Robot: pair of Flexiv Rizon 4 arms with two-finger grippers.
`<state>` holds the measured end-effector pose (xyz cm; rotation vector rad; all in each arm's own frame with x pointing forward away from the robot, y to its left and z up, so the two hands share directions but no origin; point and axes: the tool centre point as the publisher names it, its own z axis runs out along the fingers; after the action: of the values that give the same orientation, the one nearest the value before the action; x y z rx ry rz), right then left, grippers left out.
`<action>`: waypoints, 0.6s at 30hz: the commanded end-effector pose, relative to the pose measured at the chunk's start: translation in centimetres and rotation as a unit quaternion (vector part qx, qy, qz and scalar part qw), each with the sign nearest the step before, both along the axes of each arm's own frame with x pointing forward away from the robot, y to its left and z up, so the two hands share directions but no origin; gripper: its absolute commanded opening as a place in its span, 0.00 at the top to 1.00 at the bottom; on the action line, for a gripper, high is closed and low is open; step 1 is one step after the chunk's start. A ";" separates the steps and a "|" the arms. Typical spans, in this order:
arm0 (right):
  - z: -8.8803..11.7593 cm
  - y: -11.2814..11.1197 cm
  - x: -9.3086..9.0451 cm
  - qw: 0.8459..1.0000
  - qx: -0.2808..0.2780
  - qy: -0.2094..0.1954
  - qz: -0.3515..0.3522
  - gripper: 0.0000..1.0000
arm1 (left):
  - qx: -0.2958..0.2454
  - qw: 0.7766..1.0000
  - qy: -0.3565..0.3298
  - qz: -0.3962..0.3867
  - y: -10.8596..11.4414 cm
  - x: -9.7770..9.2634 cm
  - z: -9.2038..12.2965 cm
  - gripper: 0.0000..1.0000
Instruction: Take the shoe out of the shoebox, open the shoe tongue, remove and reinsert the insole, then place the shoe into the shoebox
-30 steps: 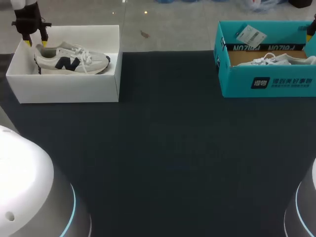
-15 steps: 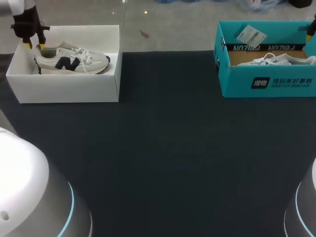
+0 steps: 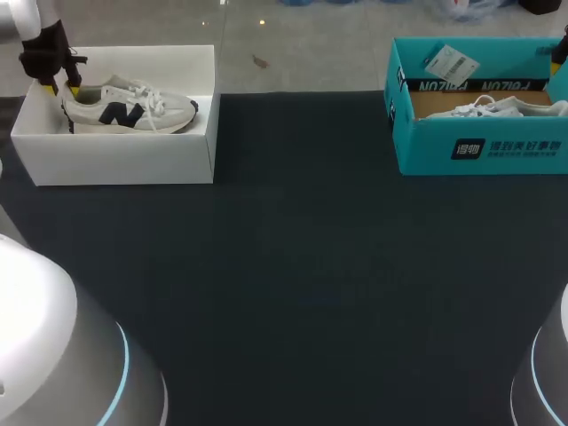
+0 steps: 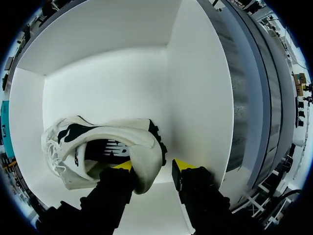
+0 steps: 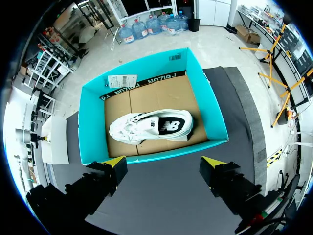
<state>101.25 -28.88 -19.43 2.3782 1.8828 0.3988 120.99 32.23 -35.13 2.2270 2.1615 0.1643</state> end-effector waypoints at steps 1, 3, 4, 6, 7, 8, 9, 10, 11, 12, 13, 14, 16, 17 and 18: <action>0.0 0.0 0.0 1.000 0.000 0.000 0.000 0.00 | -0.001 1.000 0.003 -0.005 0.2 0.8 -0.9 0.57; 0.0 0.0 0.0 1.000 0.000 0.000 0.000 0.00 | -0.001 1.000 0.005 -0.008 0.2 0.9 -1.3 0.56; 0.0 0.0 0.0 1.000 0.000 0.000 0.000 0.00 | -0.001 1.000 0.006 -0.009 0.2 1.0 -1.6 0.55; 0.0 0.0 0.0 1.000 0.000 0.000 0.000 0.00 | 0.000 1.000 0.008 -0.009 0.3 1.1 -2.0 0.51; 0.0 0.0 0.0 1.000 0.000 0.000 0.000 0.00 | 0.000 1.000 0.010 -0.010 0.3 1.2 -2.3 0.51; 0.0 0.0 0.0 1.000 0.000 0.000 0.000 0.00 | 0.001 1.000 0.011 -0.009 0.3 1.2 -2.4 0.51; 0.0 0.0 0.0 1.000 0.000 0.000 0.000 0.00 | 0.001 1.000 0.011 -0.011 0.3 1.3 -2.6 0.51; 0.0 0.0 0.0 1.000 0.000 0.000 0.000 0.00 | 0.001 1.000 0.012 -0.011 0.3 1.3 -2.7 0.51; 0.0 0.0 0.0 1.000 0.000 0.000 0.000 0.00 | 0.001 1.000 0.012 -0.012 0.4 1.3 -2.9 0.51; 0.0 0.0 0.0 1.000 0.000 0.000 0.000 0.00 | 0.004 1.000 0.012 -0.012 0.4 1.4 -3.1 0.51; 0.0 0.0 0.0 1.000 0.000 0.000 0.000 0.00 | 0.003 1.000 0.012 -0.013 0.4 1.4 -3.2 0.52; 0.0 0.0 0.0 1.000 0.000 0.000 0.000 0.00 | 0.003 1.000 0.012 -0.013 0.3 1.4 -3.3 0.52; 0.0 0.0 0.0 1.000 0.000 0.000 0.000 0.00 | 0.002 1.000 0.012 -0.013 0.3 1.5 -3.6 0.53; 0.0 0.0 0.0 1.000 0.000 0.000 0.000 0.00 | 0.002 1.000 0.012 -0.013 0.3 1.5 -3.7 0.52; 0.0 0.0 0.0 1.000 0.000 0.000 0.000 0.00 | 0.002 1.000 0.014 -0.012 0.3 1.5 -3.9 0.52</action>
<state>101.25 -28.88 -19.43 2.3781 1.8828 0.3989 121.29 32.30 -38.41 2.2608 2.1422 0.1596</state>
